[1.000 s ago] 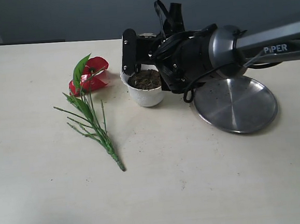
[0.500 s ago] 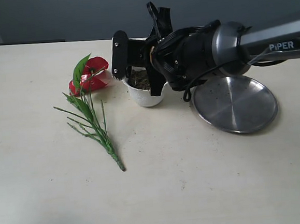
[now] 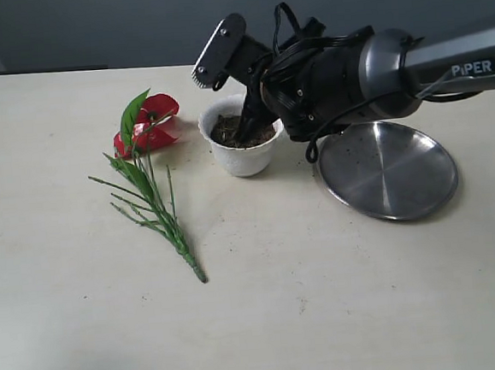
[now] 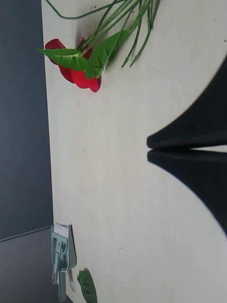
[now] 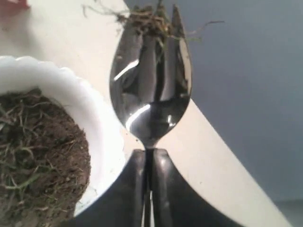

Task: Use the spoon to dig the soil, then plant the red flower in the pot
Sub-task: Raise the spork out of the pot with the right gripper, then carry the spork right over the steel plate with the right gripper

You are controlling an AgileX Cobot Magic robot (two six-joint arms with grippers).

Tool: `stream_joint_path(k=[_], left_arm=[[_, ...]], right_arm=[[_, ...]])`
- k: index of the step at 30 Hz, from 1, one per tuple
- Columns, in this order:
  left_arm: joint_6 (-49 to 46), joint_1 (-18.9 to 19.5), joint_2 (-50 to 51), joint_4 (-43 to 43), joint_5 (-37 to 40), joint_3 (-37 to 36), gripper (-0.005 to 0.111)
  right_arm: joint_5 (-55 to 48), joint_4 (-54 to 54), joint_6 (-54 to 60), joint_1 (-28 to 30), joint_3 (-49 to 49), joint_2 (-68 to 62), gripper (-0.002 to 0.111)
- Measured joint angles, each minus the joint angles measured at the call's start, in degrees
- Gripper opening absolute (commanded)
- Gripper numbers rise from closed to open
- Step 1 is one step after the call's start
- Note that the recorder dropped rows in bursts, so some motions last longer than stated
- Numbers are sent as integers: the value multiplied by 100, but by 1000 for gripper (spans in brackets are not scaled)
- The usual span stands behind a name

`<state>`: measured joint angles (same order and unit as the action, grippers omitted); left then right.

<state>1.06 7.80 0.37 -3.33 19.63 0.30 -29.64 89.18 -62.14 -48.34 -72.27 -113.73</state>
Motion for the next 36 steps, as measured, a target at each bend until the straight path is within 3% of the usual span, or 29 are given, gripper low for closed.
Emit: stream_joint_path(k=[7, 14, 22, 27, 36], left_arm=[[0, 0, 0, 0, 0, 0, 0], [0, 0, 0, 0, 0, 0, 0], [0, 0, 0, 0, 0, 0, 0], [0, 0, 0, 0, 0, 0, 0], [0, 0, 0, 0, 0, 0, 0]], right_arm=[[-1, 0, -1542, 0, 0, 13, -1], [142, -107, -1864, 0, -61, 88, -1], [79, -1024, -1544, 0, -509, 643, -1], [-807, -1601, -665, 0, -884, 945, -1], [-1612, -1976, -176, 14, -1060, 1549, -1]])
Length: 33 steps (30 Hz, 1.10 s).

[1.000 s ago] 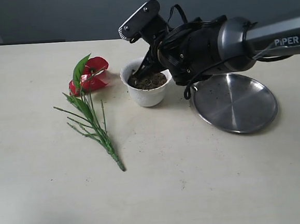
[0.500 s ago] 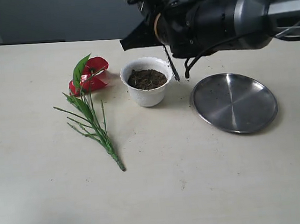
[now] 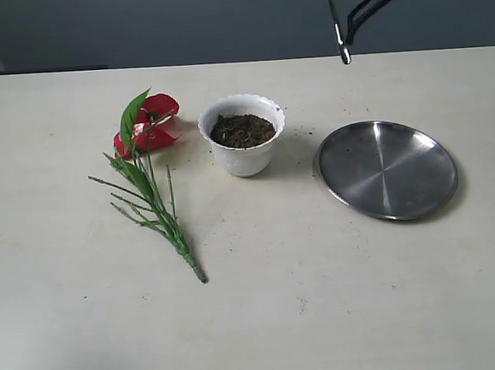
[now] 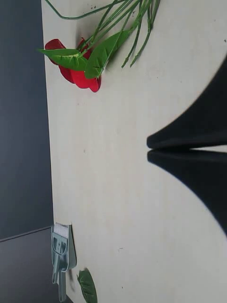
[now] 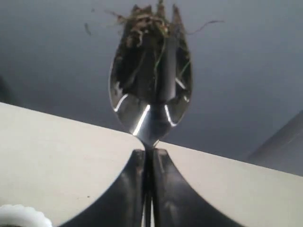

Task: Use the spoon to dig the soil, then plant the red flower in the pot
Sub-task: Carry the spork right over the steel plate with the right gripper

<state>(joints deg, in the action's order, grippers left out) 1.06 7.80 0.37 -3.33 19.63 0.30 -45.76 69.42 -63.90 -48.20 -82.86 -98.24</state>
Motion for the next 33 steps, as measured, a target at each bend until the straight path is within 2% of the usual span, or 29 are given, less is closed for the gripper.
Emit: stream_joint_path(k=[4, 11, 17, 22, 33], left_arm=[[0, 0, 0, 0, 0, 0, 0], [0, 0, 0, 0, 0, 0, 0], [0, 0, 0, 0, 0, 0, 0], [0, 0, 0, 0, 0, 0, 0], [0, 0, 0, 0, 0, 0, 0]], right_arm=[[-178, -365, 286, 326, 0, 194, -1], [-96, -2109, 1572, 1317, 0, 370, -1], [-140, -3142, 2623, 1807, 0, 370, -1], [-196, -3873, 3265, 2002, 0, 327, -1], [-512, -4364, 3696, 2054, -50, -280, -1]])
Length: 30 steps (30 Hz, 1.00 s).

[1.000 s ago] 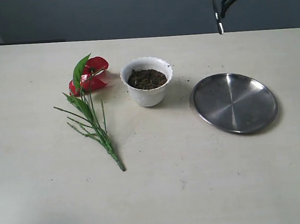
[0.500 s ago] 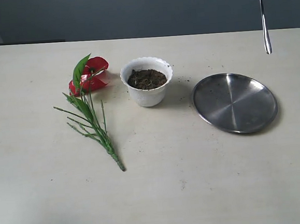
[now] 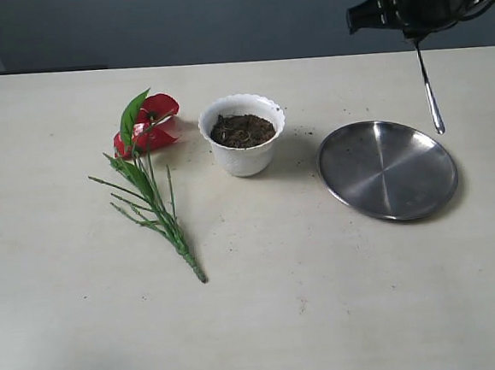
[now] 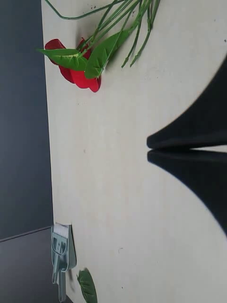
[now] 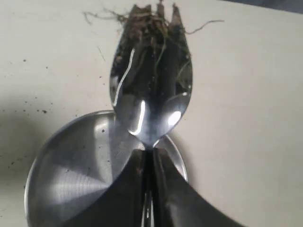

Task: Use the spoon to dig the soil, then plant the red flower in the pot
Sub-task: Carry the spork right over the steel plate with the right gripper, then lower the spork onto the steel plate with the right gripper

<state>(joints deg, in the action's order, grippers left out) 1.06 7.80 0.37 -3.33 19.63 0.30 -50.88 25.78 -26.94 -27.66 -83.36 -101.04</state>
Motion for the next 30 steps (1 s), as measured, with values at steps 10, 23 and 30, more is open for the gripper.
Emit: stream_joint_path(k=[10, 23, 30], left_arm=[[0, 0, 0, 0, 0, 0, 0], [0, 0, 0, 0, 0, 0, 0], [0, 0, 0, 0, 0, 0, 0]], right_arm=[[163, -1076, 413, 350, -10, -602, -1], [-14, -2540, 1695, 1264, -10, -857, -1], [29, -2939, 1812, 1264, -10, -1245, -1]])
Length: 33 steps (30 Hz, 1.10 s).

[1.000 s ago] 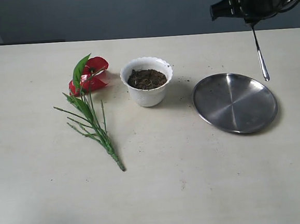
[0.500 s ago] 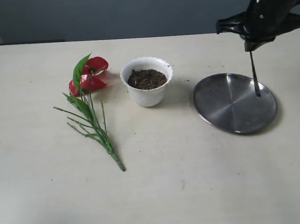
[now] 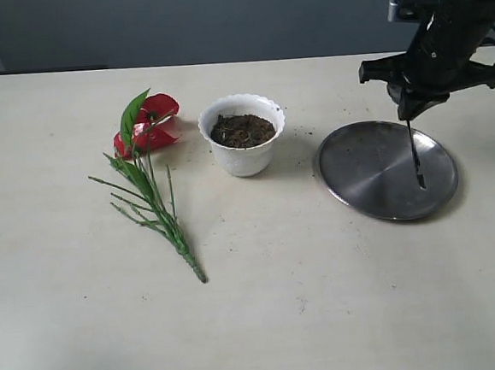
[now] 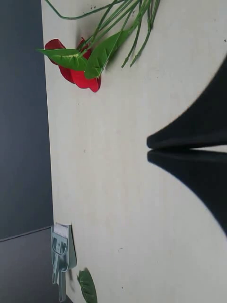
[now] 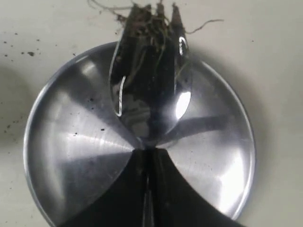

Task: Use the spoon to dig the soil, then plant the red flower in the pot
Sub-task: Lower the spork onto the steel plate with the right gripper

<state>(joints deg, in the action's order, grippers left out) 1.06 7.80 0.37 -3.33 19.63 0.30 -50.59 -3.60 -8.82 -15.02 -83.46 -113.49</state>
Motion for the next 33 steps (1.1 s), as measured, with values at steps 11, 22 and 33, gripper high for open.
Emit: stream_joint_path(k=[11, 22, 33], left_arm=[[0, 0, 0, 0, 0, 0, 0], [0, 0, 0, 0, 0, 0, 0], [0, 0, 0, 0, 0, 0, 0]], right_arm=[[255, -549, 705, 0, 0, -533, -1], [-432, -531, 743, 0, -1096, -851, -1], [-849, -118, 592, -97, -1315, -1365, -1]])
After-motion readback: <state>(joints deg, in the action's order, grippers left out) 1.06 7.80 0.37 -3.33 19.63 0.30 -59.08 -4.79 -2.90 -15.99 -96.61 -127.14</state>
